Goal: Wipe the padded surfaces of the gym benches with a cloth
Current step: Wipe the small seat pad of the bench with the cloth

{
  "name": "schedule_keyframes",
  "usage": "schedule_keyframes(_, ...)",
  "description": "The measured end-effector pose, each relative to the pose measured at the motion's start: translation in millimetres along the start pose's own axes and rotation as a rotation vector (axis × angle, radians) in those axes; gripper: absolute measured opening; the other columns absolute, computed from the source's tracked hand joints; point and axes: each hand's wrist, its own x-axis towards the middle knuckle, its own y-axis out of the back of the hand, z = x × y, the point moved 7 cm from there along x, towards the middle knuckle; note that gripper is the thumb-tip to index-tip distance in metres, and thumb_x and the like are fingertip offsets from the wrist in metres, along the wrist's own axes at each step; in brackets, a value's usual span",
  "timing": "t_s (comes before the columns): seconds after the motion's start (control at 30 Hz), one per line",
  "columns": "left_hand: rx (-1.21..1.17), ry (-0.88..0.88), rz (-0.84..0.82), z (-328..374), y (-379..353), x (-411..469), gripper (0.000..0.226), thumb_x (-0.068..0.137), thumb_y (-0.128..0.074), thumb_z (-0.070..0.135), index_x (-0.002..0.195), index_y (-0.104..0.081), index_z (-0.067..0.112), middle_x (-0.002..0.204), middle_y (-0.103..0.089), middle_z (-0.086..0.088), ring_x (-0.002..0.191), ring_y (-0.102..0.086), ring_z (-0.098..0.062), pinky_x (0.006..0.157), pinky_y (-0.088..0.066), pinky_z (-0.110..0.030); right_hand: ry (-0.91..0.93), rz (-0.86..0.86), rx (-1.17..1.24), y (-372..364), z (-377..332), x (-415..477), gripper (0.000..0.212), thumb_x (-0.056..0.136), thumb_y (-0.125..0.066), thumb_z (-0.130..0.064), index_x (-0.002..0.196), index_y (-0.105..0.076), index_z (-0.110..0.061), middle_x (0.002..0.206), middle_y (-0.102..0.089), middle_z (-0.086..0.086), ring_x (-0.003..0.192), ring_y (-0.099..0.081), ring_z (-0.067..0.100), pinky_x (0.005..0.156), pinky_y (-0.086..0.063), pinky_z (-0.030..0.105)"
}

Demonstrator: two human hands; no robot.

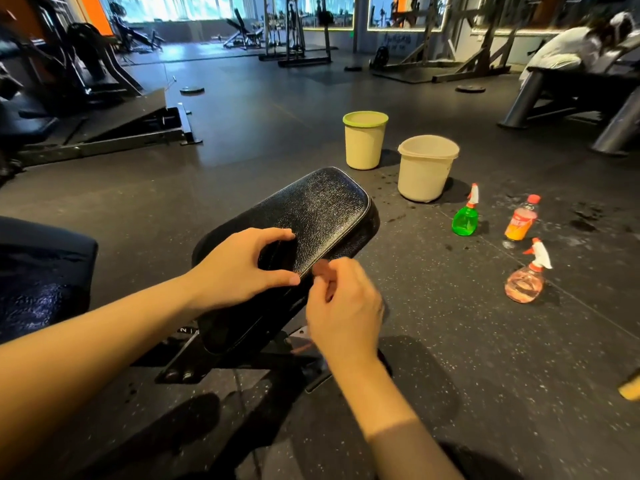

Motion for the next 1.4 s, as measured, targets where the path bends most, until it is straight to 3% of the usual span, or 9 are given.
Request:
schedule_keyframes(0.2, -0.035, 0.001, 0.004, -4, -4, -1, 0.078, 0.078, -0.084, 0.046, 0.148, -0.053, 0.029, 0.152, -0.051, 0.010, 0.141, -0.043, -0.008, 0.116, -0.030, -0.025, -0.202, 0.137, -0.005, 28, 35, 59, 0.009, 0.092, -0.063, -0.016, 0.085, -0.057, -0.015, 0.083, -0.059, -0.001, 0.076, -0.052, 0.022, 0.067, -0.025, 0.031)
schedule_keyframes(0.37, -0.071, -0.001, -0.031, -11, -2, -1, 0.080, 0.077, -0.086, 0.048, 0.147, -0.051, 0.036, 0.153, -0.049, 0.015, 0.141, -0.042, -0.002, 0.122, -0.032, -0.035, -0.107, -0.032, 0.215, -10, -12, -18, 0.011, 0.087, -0.066, -0.017, 0.080, -0.058, -0.015, 0.074, -0.057, -0.004, 0.069, -0.054, 0.018, 0.065, -0.042, 0.038)
schedule_keyframes(0.6, -0.086, -0.004, -0.042, -16, -5, 2, 0.081, 0.075, -0.088, 0.043, 0.147, -0.052, 0.036, 0.153, -0.048, 0.016, 0.142, -0.041, -0.002, 0.123, -0.029, -0.031, -0.278, 0.181, 0.163, 26, 36, 59, 0.006, 0.086, -0.069, -0.015, 0.083, -0.063, -0.016, 0.073, -0.063, -0.003, 0.072, -0.059, 0.023, 0.074, -0.049, 0.047)
schedule_keyframes(0.8, -0.091, -0.025, -0.052, -14, -3, 3, 0.085, 0.072, -0.088, 0.050, 0.147, -0.051, 0.036, 0.154, -0.046, 0.018, 0.143, -0.040, 0.000, 0.122, -0.029, -0.031, -0.449, 0.017, 0.564, -19, 4, -15, 0.015, 0.085, -0.072, -0.002, 0.075, -0.063, -0.007, 0.063, -0.061, -0.004, 0.058, -0.053, 0.002, 0.061, -0.045, 0.023)
schedule_keyframes(0.9, -0.105, -0.019, -0.059, -15, -5, 2, 0.096, 0.061, -0.076, 0.071, 0.147, -0.051, 0.037, 0.155, -0.046, 0.019, 0.143, -0.040, 0.000, 0.123, -0.029, -0.032, -0.531, 0.126, 0.488, 6, 44, 38, 0.010, 0.080, -0.075, -0.009, 0.075, -0.066, -0.010, 0.065, -0.062, -0.005, 0.059, -0.055, 0.007, 0.062, -0.052, 0.035)
schedule_keyframes(1.0, -0.124, -0.020, -0.053, -18, -6, 0, 0.098, 0.059, -0.072, 0.077, 0.147, -0.051, 0.039, 0.154, -0.045, 0.021, 0.143, -0.039, 0.001, 0.124, -0.029, -0.035, -0.660, -0.022, 0.532, 24, 61, 74, 0.013, 0.078, -0.077, -0.008, 0.071, -0.066, -0.011, 0.063, -0.063, 0.001, 0.055, -0.057, 0.011, 0.054, -0.048, 0.027)
schedule_keyframes(1.17, -0.134, -0.029, -0.038, -18, -6, 3, 0.095, 0.061, -0.081, 0.070, 0.146, -0.053, 0.036, 0.153, -0.046, 0.021, 0.142, -0.040, 0.001, 0.124, -0.029, -0.035, -0.368, 0.403, 0.372, 89, 53, 111, 0.013, 0.085, -0.073, -0.014, 0.087, -0.061, -0.017, 0.077, -0.066, -0.002, 0.071, -0.065, 0.014, 0.069, -0.056, 0.035)
schedule_keyframes(1.3, -0.132, -0.027, -0.042, -19, -7, 1, 0.093, 0.064, -0.080, 0.067, 0.147, -0.051, 0.037, 0.154, -0.045, 0.022, 0.143, -0.038, 0.002, 0.124, -0.028, -0.034, -0.301, 0.272, 0.314, 52, 44, 93, 0.022, 0.083, -0.072, -0.009, 0.090, -0.058, -0.025, 0.080, -0.065, -0.012, 0.076, -0.066, 0.012, 0.080, -0.057, 0.049)
schedule_keyframes(1.4, -0.110, -0.035, -0.026, -17, -6, 2, 0.082, 0.075, -0.087, 0.044, 0.148, -0.051, 0.035, 0.154, -0.045, 0.019, 0.143, -0.039, -0.001, 0.123, -0.027, -0.032, -0.277, 0.240, 0.360, 41, 49, 80, 0.021, 0.085, -0.072, -0.006, 0.092, -0.061, -0.022, 0.077, -0.064, -0.016, 0.072, -0.062, -0.001, 0.077, -0.056, 0.034)
